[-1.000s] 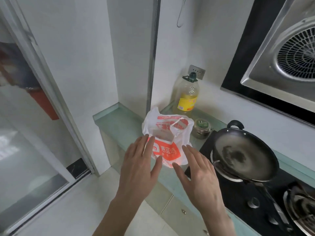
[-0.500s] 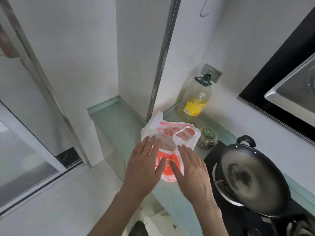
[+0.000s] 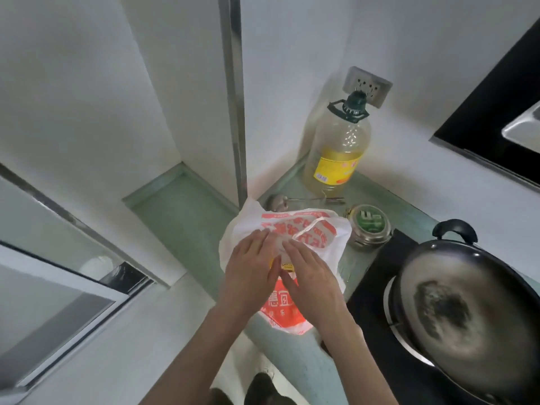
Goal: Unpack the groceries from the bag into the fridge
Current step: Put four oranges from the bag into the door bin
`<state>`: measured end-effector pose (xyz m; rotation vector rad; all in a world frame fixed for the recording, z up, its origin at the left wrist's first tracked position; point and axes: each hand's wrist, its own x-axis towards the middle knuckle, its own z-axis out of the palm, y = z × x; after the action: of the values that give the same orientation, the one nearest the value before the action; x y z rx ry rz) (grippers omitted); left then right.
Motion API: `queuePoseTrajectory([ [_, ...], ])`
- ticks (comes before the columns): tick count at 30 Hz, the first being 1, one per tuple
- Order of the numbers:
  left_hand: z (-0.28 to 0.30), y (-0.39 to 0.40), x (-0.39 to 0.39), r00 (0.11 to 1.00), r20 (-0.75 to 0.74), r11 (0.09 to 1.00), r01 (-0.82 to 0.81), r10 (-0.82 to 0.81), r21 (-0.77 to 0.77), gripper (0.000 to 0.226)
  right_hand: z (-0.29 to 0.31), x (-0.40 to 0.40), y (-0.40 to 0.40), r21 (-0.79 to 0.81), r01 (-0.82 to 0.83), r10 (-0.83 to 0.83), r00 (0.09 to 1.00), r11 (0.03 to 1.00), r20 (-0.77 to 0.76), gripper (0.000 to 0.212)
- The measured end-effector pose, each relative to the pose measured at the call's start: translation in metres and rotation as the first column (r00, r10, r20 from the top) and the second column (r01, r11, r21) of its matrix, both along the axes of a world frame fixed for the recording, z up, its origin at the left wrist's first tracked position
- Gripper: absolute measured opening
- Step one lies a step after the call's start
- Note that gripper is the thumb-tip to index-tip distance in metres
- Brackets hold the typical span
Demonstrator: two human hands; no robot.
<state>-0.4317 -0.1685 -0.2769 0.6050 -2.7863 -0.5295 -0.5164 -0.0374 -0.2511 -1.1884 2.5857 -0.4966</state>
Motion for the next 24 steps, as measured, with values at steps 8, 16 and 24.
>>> queuePoseTrajectory([
  [8,-0.019,-0.024,-0.011,0.992,0.088,0.996,-0.082,0.085,-0.035,0.044,-0.036,-0.037,-0.057,0.045,-0.092,0.082,0.980,0.995,0.181,0.047],
  [16,-0.017,-0.031,-0.021,0.983,0.179,0.984,-0.074,0.044,0.162,0.041,-0.050,-0.071,-0.042,0.387,-0.065,0.079,0.997,0.920,-0.019,0.048],
  [24,-0.024,-0.037,-0.019,0.846,0.494,0.976,0.131,-0.200,0.171,0.090,-0.054,-0.059,0.013,0.521,-0.002,-0.034,0.998,0.853,0.058,0.084],
])
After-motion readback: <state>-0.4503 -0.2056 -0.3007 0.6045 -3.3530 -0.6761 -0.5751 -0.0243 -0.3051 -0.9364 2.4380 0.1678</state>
